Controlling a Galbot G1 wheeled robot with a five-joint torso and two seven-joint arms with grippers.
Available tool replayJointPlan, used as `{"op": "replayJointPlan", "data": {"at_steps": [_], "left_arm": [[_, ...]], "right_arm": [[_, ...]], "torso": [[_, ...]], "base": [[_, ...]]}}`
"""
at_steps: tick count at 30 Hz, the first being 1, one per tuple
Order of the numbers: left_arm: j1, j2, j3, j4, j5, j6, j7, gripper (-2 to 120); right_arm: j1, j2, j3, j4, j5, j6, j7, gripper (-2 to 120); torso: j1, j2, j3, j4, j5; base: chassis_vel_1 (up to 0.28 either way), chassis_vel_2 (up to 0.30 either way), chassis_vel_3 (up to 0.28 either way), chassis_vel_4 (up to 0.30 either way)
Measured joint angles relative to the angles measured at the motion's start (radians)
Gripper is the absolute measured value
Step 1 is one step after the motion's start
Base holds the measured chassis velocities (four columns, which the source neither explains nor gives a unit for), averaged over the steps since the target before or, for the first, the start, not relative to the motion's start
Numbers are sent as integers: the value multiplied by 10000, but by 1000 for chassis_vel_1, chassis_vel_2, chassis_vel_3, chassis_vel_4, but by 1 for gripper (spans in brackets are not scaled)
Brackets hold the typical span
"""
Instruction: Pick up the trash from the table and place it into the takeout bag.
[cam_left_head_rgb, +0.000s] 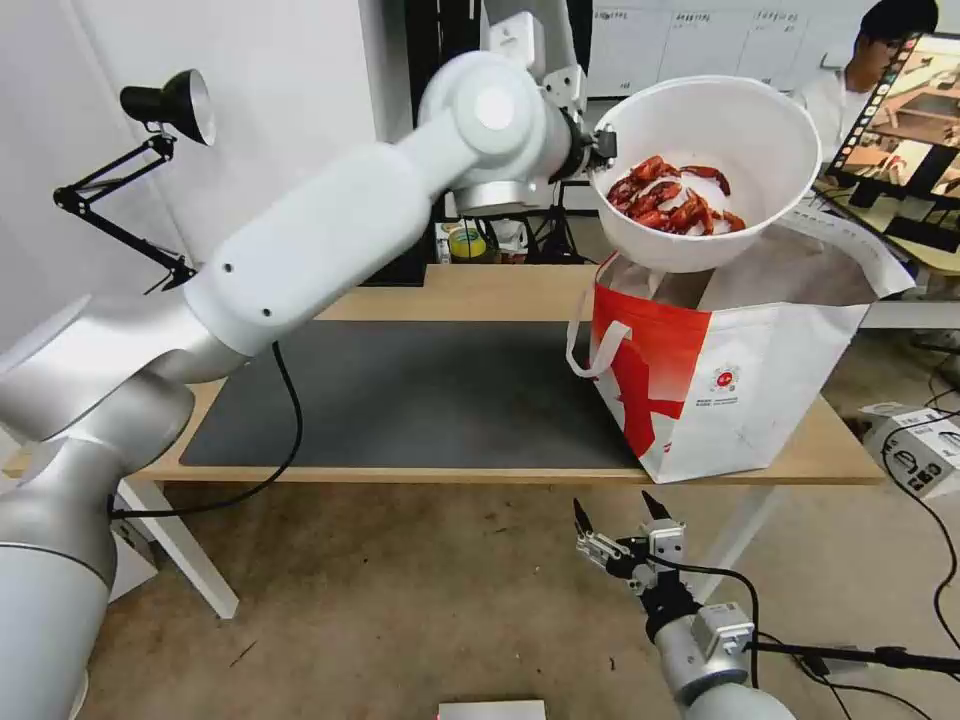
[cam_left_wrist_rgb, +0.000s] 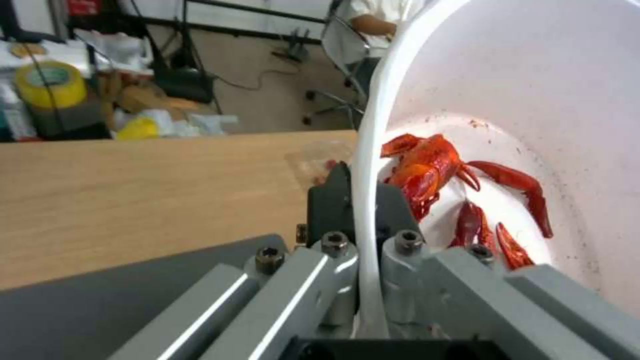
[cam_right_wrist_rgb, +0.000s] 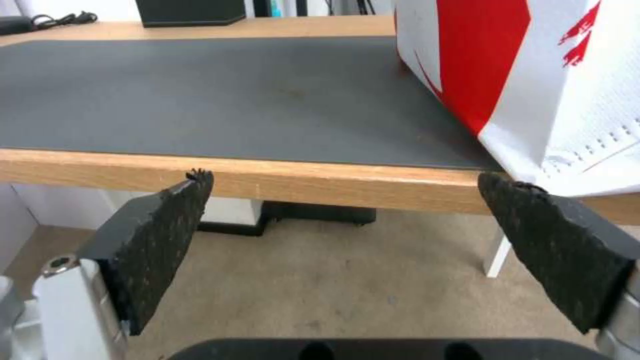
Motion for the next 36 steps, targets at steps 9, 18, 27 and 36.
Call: {"op": "replayJointPlan", "data": {"at_steps": [9,18,27,36], "left_arm": [[440,-192,661,129,1286,-368,92,0],[572,-496,1248,257,2533,-555,181,0],[557,-842,1634,669,3444,-757,230,0],[490,-1196,1802,1187,4228,-880,349,0]], "right_arm": [[0,0,0,0,0,0,0,100],[0,0,0,0,0,1,0,100],[0,0,0,0,0,1,0,100],[0,0,0,0,0,0,0,100]], "torso": [[0,0,0,0,0],[-1,2,-1,0,-1],[0,1,-1,0,0],[-1,1,0,0,0]], "base": [[0,0,0,0],[0,0,0,0],[0,0,0,0],[0,0,0,0]]}}
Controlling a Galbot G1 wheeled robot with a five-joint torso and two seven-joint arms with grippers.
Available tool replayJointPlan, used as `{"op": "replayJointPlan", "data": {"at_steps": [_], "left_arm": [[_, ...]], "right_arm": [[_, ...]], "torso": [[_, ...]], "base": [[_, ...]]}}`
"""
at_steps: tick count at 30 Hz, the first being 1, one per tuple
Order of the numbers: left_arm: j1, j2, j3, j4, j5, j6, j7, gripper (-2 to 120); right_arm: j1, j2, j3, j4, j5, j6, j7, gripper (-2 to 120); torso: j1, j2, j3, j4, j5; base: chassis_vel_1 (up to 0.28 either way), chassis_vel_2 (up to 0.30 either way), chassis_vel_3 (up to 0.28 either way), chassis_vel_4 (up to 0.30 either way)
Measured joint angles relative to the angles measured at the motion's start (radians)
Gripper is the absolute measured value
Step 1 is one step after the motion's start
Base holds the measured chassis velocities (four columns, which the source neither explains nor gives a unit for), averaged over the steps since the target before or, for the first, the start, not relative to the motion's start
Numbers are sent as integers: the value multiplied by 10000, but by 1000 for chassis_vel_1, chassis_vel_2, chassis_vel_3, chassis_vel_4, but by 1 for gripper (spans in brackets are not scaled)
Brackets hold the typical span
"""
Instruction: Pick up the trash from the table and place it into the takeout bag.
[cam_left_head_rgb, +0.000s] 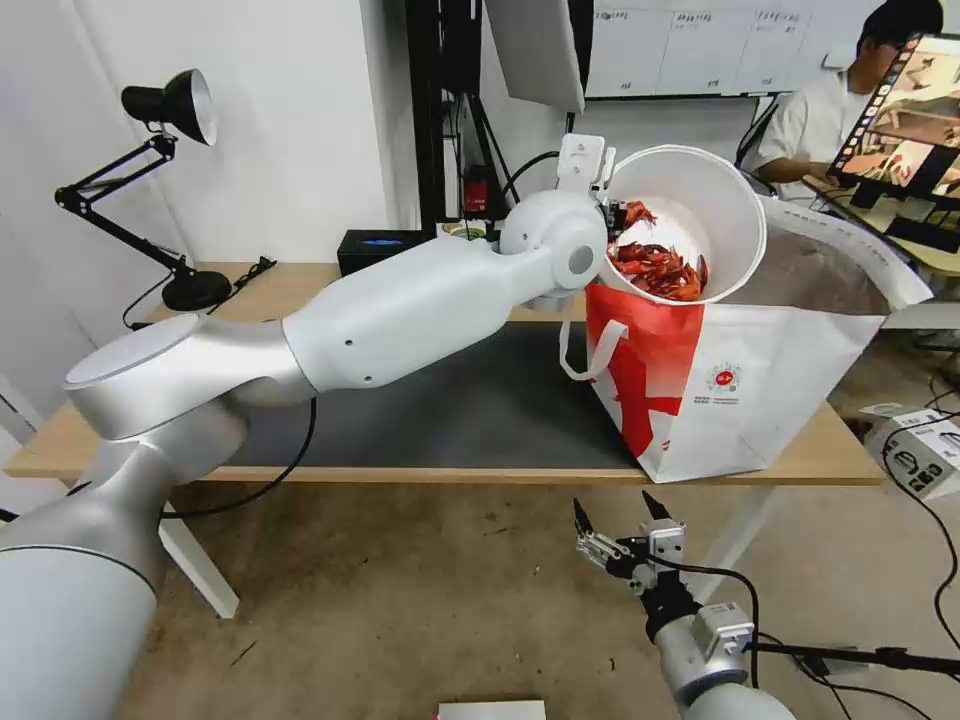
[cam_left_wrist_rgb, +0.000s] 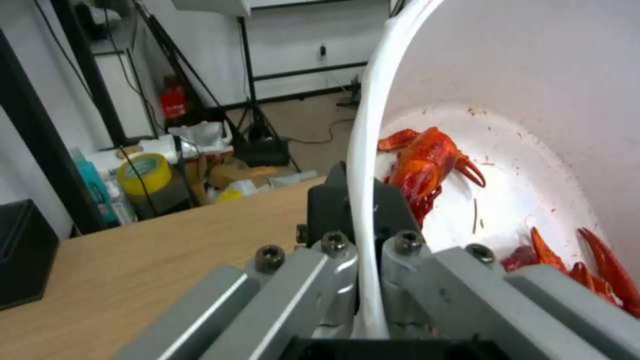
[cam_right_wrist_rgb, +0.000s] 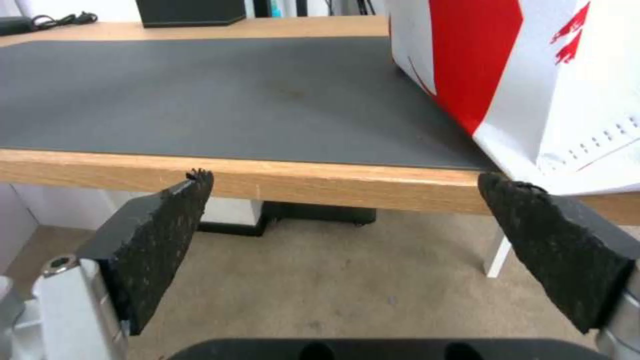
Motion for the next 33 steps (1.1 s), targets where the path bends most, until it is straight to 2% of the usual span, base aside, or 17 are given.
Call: {"op": "replayJointPlan", "data": {"at_steps": [20,33], "left_arm": [[31,-567,41,1031,660,-415,-39,0],[23,-827,-113,1483,651,-584,-6,0]], "right_arm": [[0,0,0,0,0,0,0,100],[0,0,0,0,0,0,1,100]], "torso": [[0,0,0,0,-1],[0,0,0,0,0]], "base": [[0,0,0,0],[0,0,0,0]]}}
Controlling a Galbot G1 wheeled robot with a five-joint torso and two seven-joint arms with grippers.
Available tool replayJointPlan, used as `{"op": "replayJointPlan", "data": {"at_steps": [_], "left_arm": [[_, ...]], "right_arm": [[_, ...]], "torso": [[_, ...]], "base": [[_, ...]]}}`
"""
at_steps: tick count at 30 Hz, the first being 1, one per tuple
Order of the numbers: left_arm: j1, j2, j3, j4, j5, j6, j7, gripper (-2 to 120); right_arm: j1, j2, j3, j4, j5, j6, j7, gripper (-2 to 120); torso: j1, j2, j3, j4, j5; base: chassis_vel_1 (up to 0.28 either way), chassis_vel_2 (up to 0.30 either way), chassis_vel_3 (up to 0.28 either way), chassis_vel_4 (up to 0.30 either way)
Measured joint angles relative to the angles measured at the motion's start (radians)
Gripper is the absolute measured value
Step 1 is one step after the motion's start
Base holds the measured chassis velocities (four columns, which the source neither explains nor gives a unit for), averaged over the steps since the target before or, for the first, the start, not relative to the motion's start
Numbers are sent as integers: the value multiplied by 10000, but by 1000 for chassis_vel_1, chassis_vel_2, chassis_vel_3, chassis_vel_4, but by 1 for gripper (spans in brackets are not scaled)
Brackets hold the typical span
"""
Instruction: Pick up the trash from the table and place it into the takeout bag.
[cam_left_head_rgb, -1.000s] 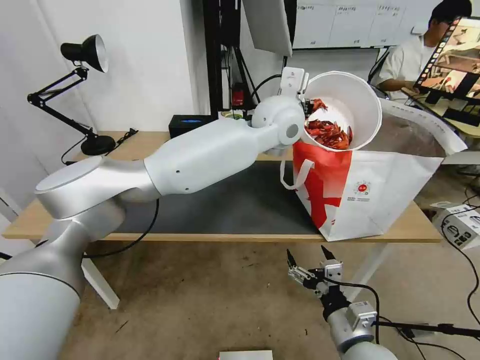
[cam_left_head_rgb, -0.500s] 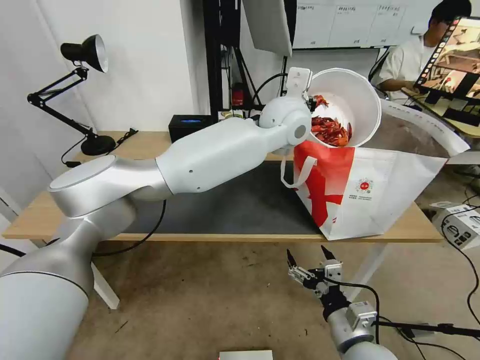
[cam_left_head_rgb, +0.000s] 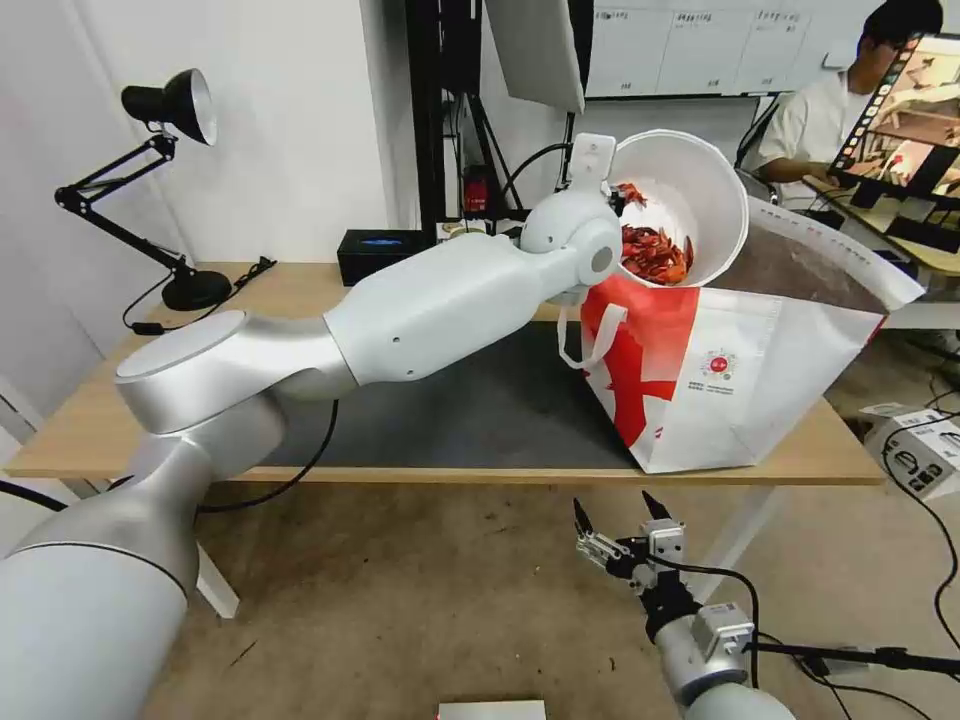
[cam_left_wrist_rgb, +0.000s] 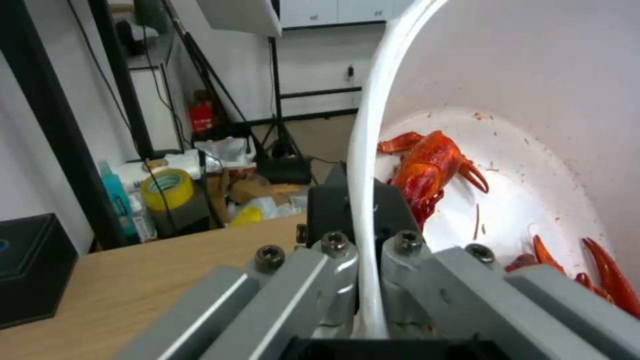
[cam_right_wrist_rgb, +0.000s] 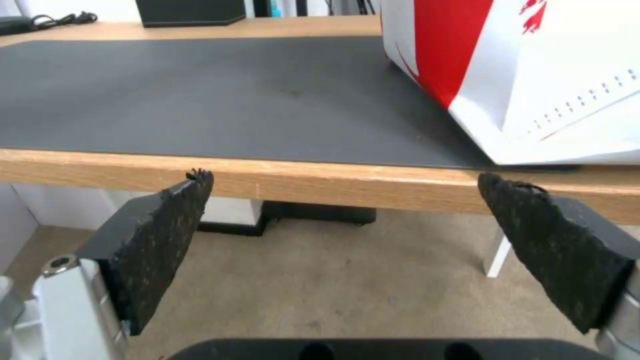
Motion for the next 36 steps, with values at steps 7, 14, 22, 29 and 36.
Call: {"op": "replayJointPlan", "data": {"at_steps": [7,14,22,29,36], "left_arm": [[-72,-169,-207,33,-289,-105,18,0],[-88,-114,-90,-50,-286,-163,94,0],[-11,459,398,-918,-191,-186,303,0],[-107,999,750,-1736,-463,72,1107,0],[-347,1153,732,-2012,-897,937,1399,0]], "right_arm": [[0,0,0,0,0,0,0,100],[0,0,0,0,0,1,0,100],[0,-1,0,0,0,0,0,100],[-1,0,0,0,0,0,-1,100],[0,0,0,0,0,0,0,100]], "torso": [[0,0,0,-1,0],[0,0,0,0,0],[0,0,0,0,-1],[0,0,0,2,-2],[0,0,0,0,-1]], "base": [[0,0,0,0],[0,0,0,0],[0,0,0,0],[0,0,0,0],[0,0,0,0]]}}
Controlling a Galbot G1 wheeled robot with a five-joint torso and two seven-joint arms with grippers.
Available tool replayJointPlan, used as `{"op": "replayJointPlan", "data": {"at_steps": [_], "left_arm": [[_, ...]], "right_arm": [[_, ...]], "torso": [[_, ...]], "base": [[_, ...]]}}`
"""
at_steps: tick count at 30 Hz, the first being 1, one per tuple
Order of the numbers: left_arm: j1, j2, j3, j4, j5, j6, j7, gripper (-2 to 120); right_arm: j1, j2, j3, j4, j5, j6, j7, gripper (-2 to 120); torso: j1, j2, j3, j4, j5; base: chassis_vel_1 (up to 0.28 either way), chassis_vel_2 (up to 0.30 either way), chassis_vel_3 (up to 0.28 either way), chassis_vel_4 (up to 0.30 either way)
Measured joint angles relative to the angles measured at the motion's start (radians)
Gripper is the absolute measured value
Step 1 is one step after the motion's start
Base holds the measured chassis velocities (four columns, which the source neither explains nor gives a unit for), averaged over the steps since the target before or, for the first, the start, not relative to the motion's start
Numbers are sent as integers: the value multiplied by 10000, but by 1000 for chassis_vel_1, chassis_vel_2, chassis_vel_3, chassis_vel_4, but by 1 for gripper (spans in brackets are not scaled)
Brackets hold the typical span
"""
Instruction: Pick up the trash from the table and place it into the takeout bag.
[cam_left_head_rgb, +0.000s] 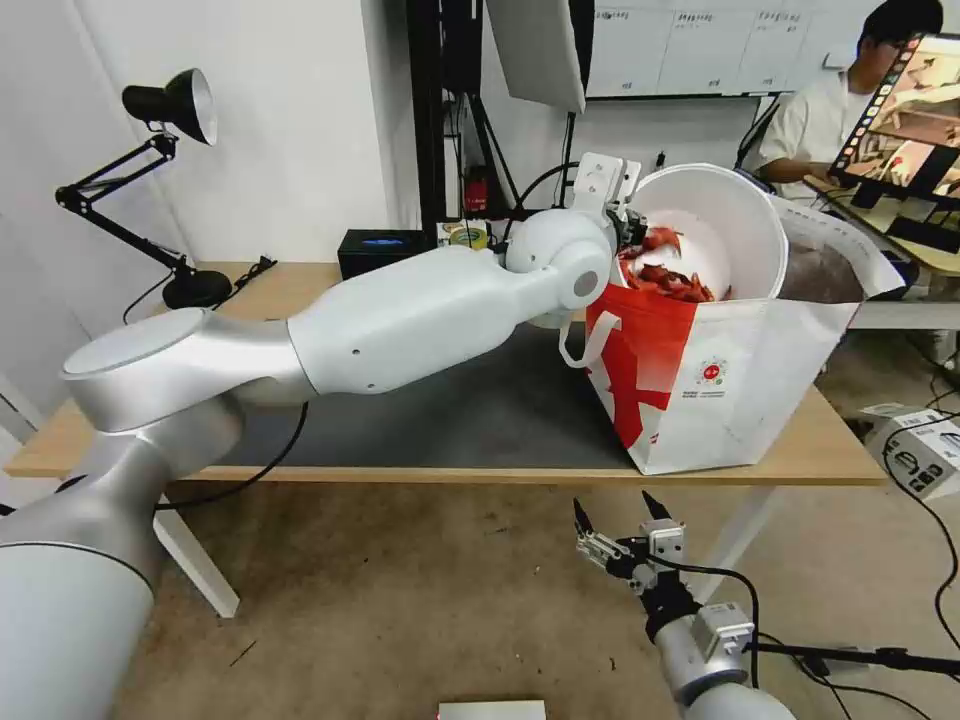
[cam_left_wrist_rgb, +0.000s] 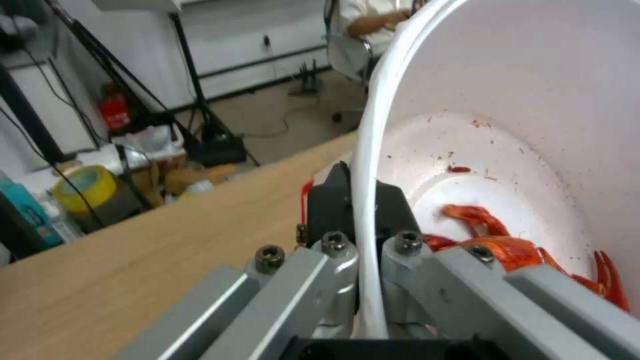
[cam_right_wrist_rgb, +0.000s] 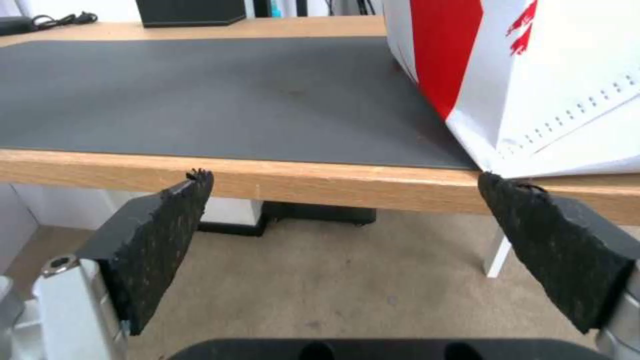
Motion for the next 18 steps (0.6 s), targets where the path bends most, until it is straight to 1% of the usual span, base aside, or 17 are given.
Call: {"op": "replayJointPlan", "data": {"at_steps": [1,2,3,4,5,8,9,11,12,13,15,16,18], "left_arm": [[-31,-7,-25,-8,-106,98,14,5],[-31,-7,-25,-8,-106,98,14,5],[-40,-23,-46,-7,-169,132,14,12],[-40,-23,-46,-7,-169,132,14,12],[-28,-19,-51,-20,-249,141,6,23],[-14,-12,-52,-37,-283,140,-7,25],[27,27,-70,-93,-393,154,-37,34],[27,27,-70,-93,-393,154,-37,34],[107,99,-132,-126,-475,222,-49,46],[139,138,-138,-128,-511,260,-50,53],[157,152,-142,-129,-520,271,-52,54],[186,168,-144,-125,-529,281,-56,61],[186,168,-144,-125,-529,281,-56,61]], "right_arm": [[0,0,0,0,0,0,0,100],[0,0,0,0,0,0,0,100],[0,0,0,0,0,0,0,100],[0,0,0,0,0,0,0,100],[0,0,0,0,0,0,0,100],[-1,0,0,0,0,0,0,100],[0,-1,0,0,0,0,0,100],[0,-1,0,0,0,0,0,100],[0,0,0,0,0,0,-1,100],[-1,0,0,0,0,0,0,100],[0,0,0,0,0,0,0,100],[0,0,0,0,0,0,0,100],[0,0,0,0,0,0,0,100]], "torso": [[0,0,0,0,0],[0,0,0,0,0],[0,0,0,0,0],[0,0,0,0,0],[0,-1,0,-2,0],[0,0,0,-2,0],[0,0,0,-1,0],[0,0,0,-1,0],[0,0,0,0,0],[0,-1,0,0,0],[0,0,0,0,0],[0,0,0,0,0],[0,0,0,0,0]], "base": [[0,0,0,0],[0,0,0,0],[0,0,0,0],[0,0,0,0],[0,0,0,0],[0,0,0,0],[0,0,0,0],[0,0,0,0],[0,0,0,0],[0,0,0,0],[0,0,0,0],[0,0,0,0],[0,0,0,0]]}}
